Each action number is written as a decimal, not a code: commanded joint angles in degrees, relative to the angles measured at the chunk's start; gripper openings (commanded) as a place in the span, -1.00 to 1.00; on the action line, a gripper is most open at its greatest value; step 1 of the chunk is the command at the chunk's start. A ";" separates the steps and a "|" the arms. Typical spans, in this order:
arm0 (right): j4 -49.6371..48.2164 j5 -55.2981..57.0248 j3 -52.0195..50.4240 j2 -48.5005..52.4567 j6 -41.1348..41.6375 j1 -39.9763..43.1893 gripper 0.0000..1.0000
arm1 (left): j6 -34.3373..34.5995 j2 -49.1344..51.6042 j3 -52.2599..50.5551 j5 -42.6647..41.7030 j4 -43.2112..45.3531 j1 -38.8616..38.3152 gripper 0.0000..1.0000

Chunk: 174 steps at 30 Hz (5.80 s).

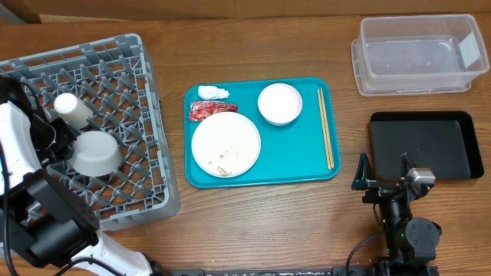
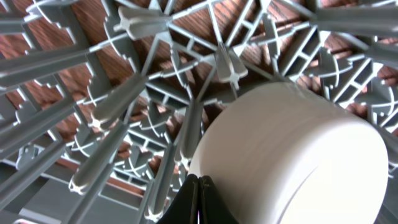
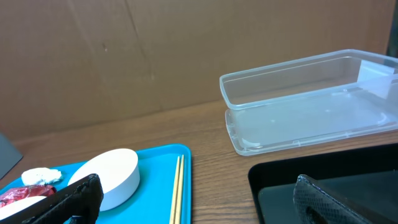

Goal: Sort waste into correct bins and load items into the dishwasher

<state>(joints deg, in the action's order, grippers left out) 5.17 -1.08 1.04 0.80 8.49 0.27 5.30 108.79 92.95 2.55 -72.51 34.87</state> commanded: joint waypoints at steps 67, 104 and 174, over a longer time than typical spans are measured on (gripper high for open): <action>-0.35 0.39 -0.59 -0.63 -0.39 -0.31 0.99 | 2.71 -0.15 15.45 -2.49 -22.43 -6.29 -0.92; -0.35 0.42 -0.59 -0.63 -0.39 -0.31 0.99 | 8.46 -0.15 3.69 7.10 -17.94 -5.90 -0.92; -0.35 0.39 -0.59 -0.63 -0.39 -0.31 0.99 | 3.91 -1.11 13.16 -12.79 -13.22 -25.59 1.00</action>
<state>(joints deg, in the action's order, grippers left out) 5.19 -1.06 1.04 0.80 8.49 0.27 3.95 108.88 105.12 -18.00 -87.02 12.16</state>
